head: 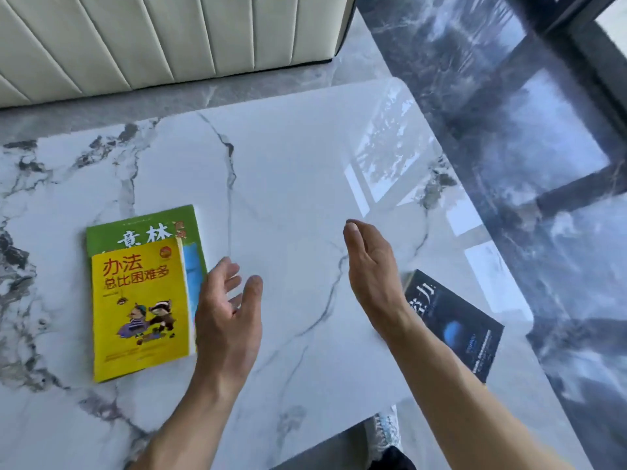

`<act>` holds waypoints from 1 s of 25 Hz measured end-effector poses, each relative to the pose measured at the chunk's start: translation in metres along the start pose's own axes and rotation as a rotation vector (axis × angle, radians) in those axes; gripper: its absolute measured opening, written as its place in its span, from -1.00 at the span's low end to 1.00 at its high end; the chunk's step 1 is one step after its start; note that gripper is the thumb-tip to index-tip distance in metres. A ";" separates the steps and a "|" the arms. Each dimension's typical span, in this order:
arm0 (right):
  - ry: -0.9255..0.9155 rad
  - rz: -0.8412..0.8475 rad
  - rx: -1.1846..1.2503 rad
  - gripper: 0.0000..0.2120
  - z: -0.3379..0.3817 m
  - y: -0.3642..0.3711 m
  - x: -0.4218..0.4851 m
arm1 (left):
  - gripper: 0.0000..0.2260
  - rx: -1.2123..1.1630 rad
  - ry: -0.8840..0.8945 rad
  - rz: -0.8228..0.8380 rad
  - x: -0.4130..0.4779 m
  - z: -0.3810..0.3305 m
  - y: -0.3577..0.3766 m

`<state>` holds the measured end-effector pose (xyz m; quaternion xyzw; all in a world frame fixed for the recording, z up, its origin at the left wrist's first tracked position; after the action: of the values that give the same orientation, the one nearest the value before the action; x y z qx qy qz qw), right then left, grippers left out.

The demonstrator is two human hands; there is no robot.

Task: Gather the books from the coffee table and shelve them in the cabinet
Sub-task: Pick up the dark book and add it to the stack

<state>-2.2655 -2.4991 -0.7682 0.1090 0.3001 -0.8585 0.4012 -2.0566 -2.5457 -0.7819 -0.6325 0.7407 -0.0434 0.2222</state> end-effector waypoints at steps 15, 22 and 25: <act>0.219 0.041 -0.191 -0.53 -0.184 -0.204 0.041 | -0.51 0.066 -0.426 0.013 -0.152 0.033 0.222; 0.194 0.160 -0.390 -0.53 -0.209 -0.192 0.052 | -0.75 -0.021 -0.631 -0.087 -0.162 0.050 0.251; 0.226 0.181 -0.406 -0.56 -0.212 -0.186 0.058 | -0.85 -0.127 -0.647 -0.097 -0.154 0.045 0.259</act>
<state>-2.4554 -2.3143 -0.8822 0.1480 0.4983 -0.7236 0.4540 -2.2615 -2.3372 -0.8699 -0.6605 0.6023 0.1954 0.4036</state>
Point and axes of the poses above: each hand's wrist, its own x-axis towards the middle knuckle, its own y-axis out of the palm, z = x × y, the point moved 5 cm from there along x, towards the middle knuckle, and after that the axes turned 6 degrees about y, right-handed, at the moved point
